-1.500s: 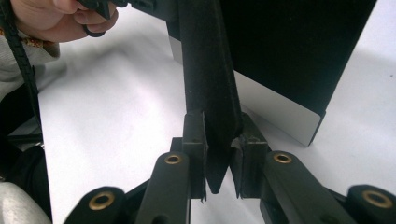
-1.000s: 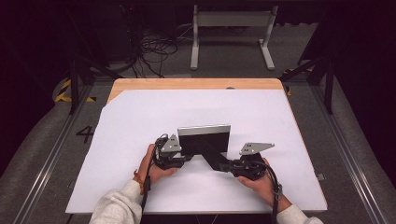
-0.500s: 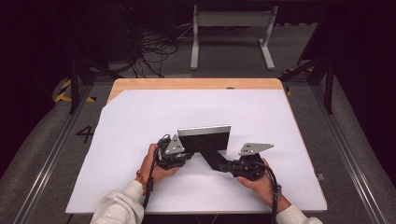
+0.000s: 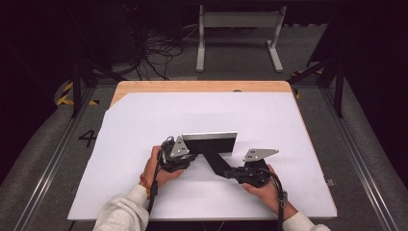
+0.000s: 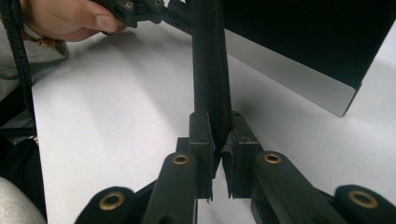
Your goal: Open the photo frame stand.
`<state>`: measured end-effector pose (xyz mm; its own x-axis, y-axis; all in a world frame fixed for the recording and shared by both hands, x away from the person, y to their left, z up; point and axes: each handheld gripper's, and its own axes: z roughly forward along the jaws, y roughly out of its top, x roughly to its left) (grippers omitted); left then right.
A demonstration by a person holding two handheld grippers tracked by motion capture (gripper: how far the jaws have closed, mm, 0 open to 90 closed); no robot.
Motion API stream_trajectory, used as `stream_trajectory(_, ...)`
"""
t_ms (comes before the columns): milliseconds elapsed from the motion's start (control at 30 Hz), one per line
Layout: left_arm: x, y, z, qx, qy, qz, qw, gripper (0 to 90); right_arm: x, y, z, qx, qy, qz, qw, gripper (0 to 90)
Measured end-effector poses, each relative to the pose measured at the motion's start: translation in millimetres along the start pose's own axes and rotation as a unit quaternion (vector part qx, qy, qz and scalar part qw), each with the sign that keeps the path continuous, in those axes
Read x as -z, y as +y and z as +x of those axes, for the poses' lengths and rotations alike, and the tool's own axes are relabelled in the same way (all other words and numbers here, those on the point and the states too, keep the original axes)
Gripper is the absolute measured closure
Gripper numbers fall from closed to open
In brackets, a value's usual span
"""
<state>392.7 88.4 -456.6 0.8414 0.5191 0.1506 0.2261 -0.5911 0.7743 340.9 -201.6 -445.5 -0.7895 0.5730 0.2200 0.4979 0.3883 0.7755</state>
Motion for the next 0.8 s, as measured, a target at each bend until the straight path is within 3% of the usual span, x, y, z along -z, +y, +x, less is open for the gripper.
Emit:
stream_trajectory(100, -0.4, -0.7, 1.1, 0.004, 0.008, 0.0, 1.0, 60.2, -0.6, -0.3, 1.0, 0.002, 0.0, 0.001, 1.0, 83.8)
stream_trajectory(267, 0.9, -4.0, 6.3, 0.018, 0.005, 0.001, 0.9998, 56.4, -1.1, -0.3, 2.7, 0.008, 0.0, 0.002, 1.0, 84.0)
stream_trajectory(500, 3.5, -7.0, 7.4, 0.024, -0.003, 0.004, 0.9997, 57.8, -2.0, -2.0, 5.1, 0.013, -0.004, 0.015, 0.9998, 84.6)
stream_trajectory(800, 10.4, -10.5, 7.7, 0.019, -0.006, 0.002, 0.9998, 60.8, -1.2, -5.4, 6.1, 0.018, -0.006, 0.026, 0.9995, 85.6)
